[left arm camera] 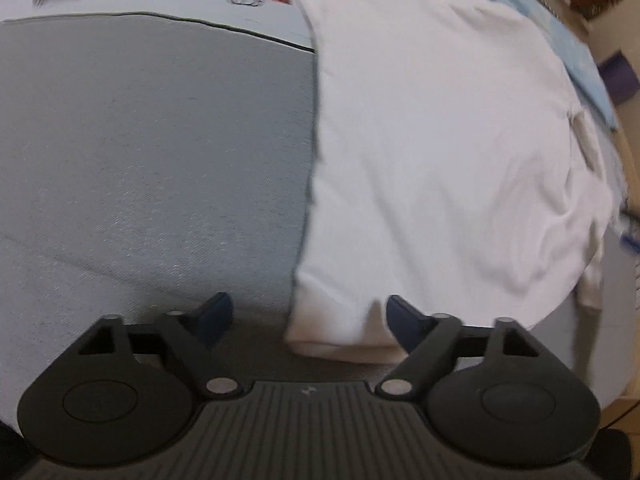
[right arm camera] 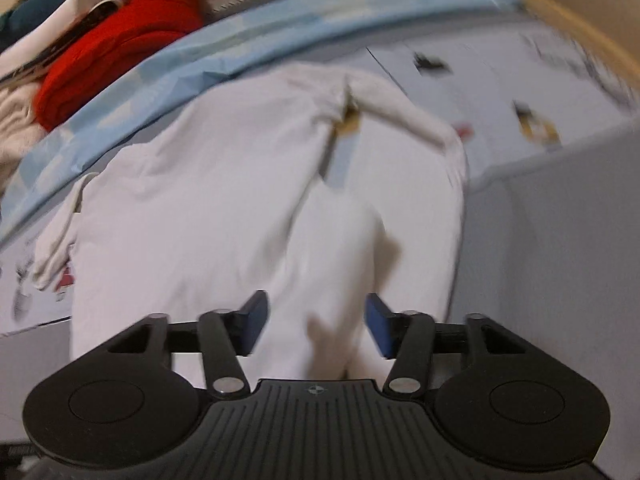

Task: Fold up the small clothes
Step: 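Lay the shirt flat on the mat and open both grippers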

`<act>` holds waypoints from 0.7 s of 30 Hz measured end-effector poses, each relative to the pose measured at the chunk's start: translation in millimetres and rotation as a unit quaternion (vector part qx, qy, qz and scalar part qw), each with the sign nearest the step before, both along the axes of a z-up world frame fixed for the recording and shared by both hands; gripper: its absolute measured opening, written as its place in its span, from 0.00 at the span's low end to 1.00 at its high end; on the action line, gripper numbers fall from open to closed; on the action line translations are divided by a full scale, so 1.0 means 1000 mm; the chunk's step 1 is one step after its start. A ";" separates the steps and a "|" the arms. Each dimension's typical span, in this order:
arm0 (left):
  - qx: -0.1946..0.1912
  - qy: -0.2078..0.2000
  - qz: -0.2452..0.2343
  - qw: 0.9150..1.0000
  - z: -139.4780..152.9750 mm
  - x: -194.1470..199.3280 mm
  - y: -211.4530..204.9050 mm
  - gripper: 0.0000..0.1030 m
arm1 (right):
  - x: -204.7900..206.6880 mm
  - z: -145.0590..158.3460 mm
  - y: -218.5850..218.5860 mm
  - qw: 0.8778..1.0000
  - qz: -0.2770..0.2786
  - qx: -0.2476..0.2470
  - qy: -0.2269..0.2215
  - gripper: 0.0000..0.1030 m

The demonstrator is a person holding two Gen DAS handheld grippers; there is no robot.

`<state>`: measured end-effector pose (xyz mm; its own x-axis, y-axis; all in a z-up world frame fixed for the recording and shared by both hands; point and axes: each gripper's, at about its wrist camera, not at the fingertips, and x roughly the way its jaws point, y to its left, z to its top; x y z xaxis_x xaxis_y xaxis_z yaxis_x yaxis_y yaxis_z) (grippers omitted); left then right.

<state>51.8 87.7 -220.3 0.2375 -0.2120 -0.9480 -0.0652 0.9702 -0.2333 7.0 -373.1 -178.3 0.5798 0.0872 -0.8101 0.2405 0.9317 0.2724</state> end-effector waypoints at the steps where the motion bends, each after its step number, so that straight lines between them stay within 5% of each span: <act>1: 0.005 -0.003 -0.005 1.000 -0.002 0.001 -0.006 0.91 | 0.011 -0.001 0.002 1.000 0.010 -0.015 -0.005 0.69; 3: 0.007 0.001 -0.003 1.000 -0.005 0.004 -0.014 0.91 | 0.041 -0.006 0.005 0.998 0.024 -0.058 -0.004 0.73; 4: 0.007 -0.001 -0.002 1.000 -0.004 0.005 -0.017 0.74 | 0.055 -0.011 0.007 0.997 0.032 -0.077 0.006 0.75; 5: 0.005 -0.009 -0.009 1.000 -0.001 0.005 -0.020 0.50 | 0.064 -0.017 0.007 0.995 0.039 -0.086 0.020 0.74; 6: 0.001 -0.015 -0.023 1.000 0.002 0.004 -0.022 0.08 | 0.073 -0.026 0.008 0.994 0.050 -0.088 0.045 0.57; 8: -0.029 -0.036 -0.007 0.999 0.018 -0.001 -0.016 0.04 | 0.078 -0.038 0.011 0.991 0.073 -0.066 0.090 0.12; 13: -0.086 -0.100 -0.002 0.991 0.092 -0.016 0.015 0.04 | 0.025 0.016 0.032 0.990 0.136 -0.033 0.029 0.11; 16: -0.078 -0.141 0.012 0.987 0.139 -0.003 0.038 0.04 | 0.002 0.064 0.022 0.991 0.132 0.020 -0.010 0.11; 21: -0.050 -0.183 0.087 0.978 0.197 0.100 0.055 0.04 | 0.069 0.119 0.006 0.996 0.058 0.039 -0.056 0.10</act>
<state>151.9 142.9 -23.0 0.5970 -0.2248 -0.7701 -0.1220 0.9233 -0.3641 76.0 -367.5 -59.2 0.6487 0.2198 -0.7286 0.0959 0.9261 0.3648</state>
